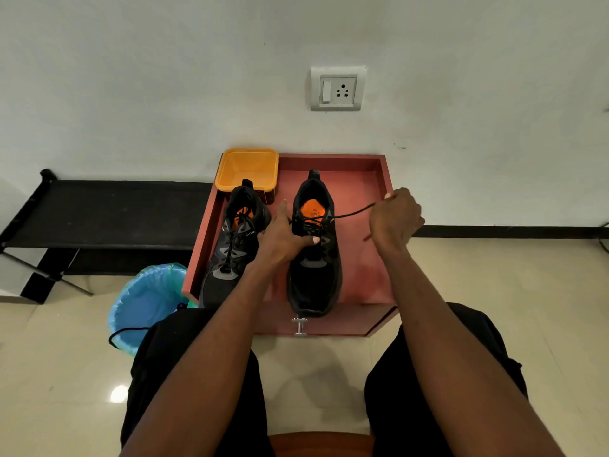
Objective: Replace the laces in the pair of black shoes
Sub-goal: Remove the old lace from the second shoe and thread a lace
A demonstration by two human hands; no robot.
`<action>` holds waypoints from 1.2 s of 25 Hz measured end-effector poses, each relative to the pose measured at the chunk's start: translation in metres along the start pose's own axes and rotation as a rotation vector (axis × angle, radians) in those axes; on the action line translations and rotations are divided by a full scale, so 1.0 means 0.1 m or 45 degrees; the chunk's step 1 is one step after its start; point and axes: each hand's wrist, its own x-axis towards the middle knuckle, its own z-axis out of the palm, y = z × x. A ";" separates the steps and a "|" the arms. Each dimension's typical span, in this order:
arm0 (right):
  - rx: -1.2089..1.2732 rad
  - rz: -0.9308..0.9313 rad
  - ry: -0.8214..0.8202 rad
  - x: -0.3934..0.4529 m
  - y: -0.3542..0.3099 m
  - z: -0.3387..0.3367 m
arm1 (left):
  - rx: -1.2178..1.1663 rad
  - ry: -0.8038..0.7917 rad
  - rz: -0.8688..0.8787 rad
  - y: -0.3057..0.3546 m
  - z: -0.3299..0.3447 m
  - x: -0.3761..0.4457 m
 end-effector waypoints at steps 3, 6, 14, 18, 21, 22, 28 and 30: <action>-0.019 -0.061 -0.048 -0.09 0.00 0.10 | -0.017 0.052 0.032 -0.02 -0.03 -0.04; 0.069 -0.191 -0.186 -0.24 0.02 0.18 | -0.052 0.281 0.084 -0.08 -0.07 -0.10; 0.317 0.021 -0.769 -0.65 0.21 0.27 | -0.327 0.015 -0.087 -0.27 -0.07 -0.43; 0.292 -0.183 -0.699 -0.93 0.29 0.31 | -0.231 0.084 0.044 -0.24 0.04 -0.61; 0.262 -0.309 -0.602 -1.03 0.33 0.34 | -0.118 0.161 0.129 -0.26 0.12 -0.62; 0.261 -0.324 -0.572 -1.04 0.34 0.35 | -0.100 0.187 0.141 -0.25 0.14 -0.62; 0.252 -0.285 -0.528 -1.04 0.30 0.41 | -0.075 0.290 0.173 -0.21 0.23 -0.58; 0.211 -0.242 -0.526 -1.02 0.29 0.39 | -0.074 0.280 0.174 -0.22 0.25 -0.56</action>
